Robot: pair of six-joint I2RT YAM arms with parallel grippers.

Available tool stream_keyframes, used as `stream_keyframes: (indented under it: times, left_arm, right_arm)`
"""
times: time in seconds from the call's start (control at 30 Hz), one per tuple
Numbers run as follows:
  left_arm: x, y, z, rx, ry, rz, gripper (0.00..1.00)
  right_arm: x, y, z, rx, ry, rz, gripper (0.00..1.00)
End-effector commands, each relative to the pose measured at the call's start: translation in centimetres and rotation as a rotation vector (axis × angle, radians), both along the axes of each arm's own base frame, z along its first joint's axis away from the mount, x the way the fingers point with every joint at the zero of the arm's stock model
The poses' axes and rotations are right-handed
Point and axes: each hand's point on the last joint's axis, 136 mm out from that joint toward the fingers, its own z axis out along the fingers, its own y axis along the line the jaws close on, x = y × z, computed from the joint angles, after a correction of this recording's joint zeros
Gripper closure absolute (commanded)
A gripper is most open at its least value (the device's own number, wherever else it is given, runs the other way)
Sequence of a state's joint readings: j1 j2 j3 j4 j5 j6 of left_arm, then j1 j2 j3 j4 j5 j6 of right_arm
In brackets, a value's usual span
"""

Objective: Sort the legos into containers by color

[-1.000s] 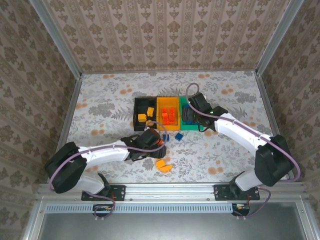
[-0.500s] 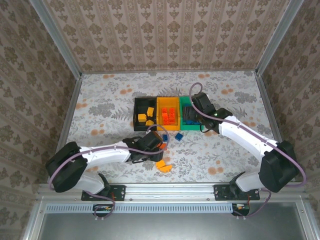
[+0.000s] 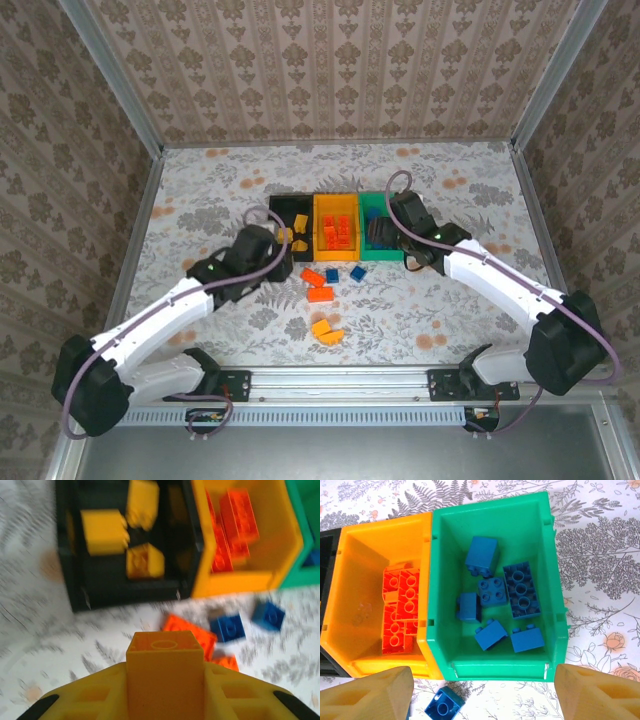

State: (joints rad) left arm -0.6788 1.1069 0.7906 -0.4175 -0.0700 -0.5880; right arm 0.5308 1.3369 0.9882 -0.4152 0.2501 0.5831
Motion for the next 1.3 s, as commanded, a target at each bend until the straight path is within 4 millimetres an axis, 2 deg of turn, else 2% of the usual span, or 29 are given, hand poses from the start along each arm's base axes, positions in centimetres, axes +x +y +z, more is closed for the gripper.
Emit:
stream_keyframes:
  times: [0.0,0.1,0.23,0.43,0.5,0.6,0.7,0.83,0.97,1.0,1.03,1.07,1.13,1.27]
  left_arm:
    - [3.6,-0.5,1.8,0.019,-0.057,-0.029,0.67]
    - [7.0,-0.9,1.8,0.037,-0.059,-0.007,0.68]
    - [10.9,-0.8,0.0,0.082,-0.021,0.032,0.71]
    - [14.1,-1.6,-1.9,0.092,0.026,0.054,0.7]
    - [14.6,-2.0,-2.1,0.086,0.036,0.056,0.65]
    - [14.7,-2.4,-1.5,0.071,0.031,0.055,0.43]
    - [14.1,-2.6,0.3,0.034,0.006,0.049,0.29]
    - [12.2,-3.2,4.3,-0.059,-0.067,0.022,0.18]
    - [8.3,-3.8,7.4,-0.113,-0.145,-0.017,0.08]
    - [7.1,-3.8,7.7,-0.12,-0.158,-0.025,0.02]
    - [6.2,-3.8,7.7,-0.123,-0.169,-0.032,0.0]
    - [5.0,-3.7,7.7,-0.126,-0.18,-0.036,0.0]
    - [3.1,-3.3,7.0,-0.123,-0.187,-0.034,0.0]
    - [0.0,-1.5,4.5,-0.108,-0.169,-0.001,0.0]
  right_arm:
    - [-0.4,0.1,0.0,0.034,0.003,-0.004,0.24]
    - [-0.8,0.0,-0.3,0.036,0.016,0.0,0.24]
    - [-1.9,0.1,-0.8,0.056,0.033,0.016,0.24]
    - [-4.1,1.6,-1.5,0.104,0.053,0.111,0.24]
    - [-5.0,2.4,-2.1,0.111,0.065,0.151,0.23]
    - [-6.0,3.4,-3.0,0.106,0.085,0.182,0.22]
    - [-6.5,4.1,-4.1,0.117,0.099,0.171,0.22]
    - [-6.4,4.8,-5.6,0.14,0.1,0.117,0.21]
    - [-5.6,5.5,-6.8,0.139,0.101,0.061,0.21]
    - [-5.3,5.7,-7.2,0.135,0.107,0.045,0.21]
    - [-5.0,5.9,-7.2,0.139,0.103,0.039,0.21]
    - [-4.8,6.1,-8.3,0.119,0.123,0.025,0.21]
    - [-4.4,6.5,-9.1,0.103,0.127,0.011,0.21]
    - [-3.5,6.8,-10.7,0.06,0.148,-0.027,0.21]
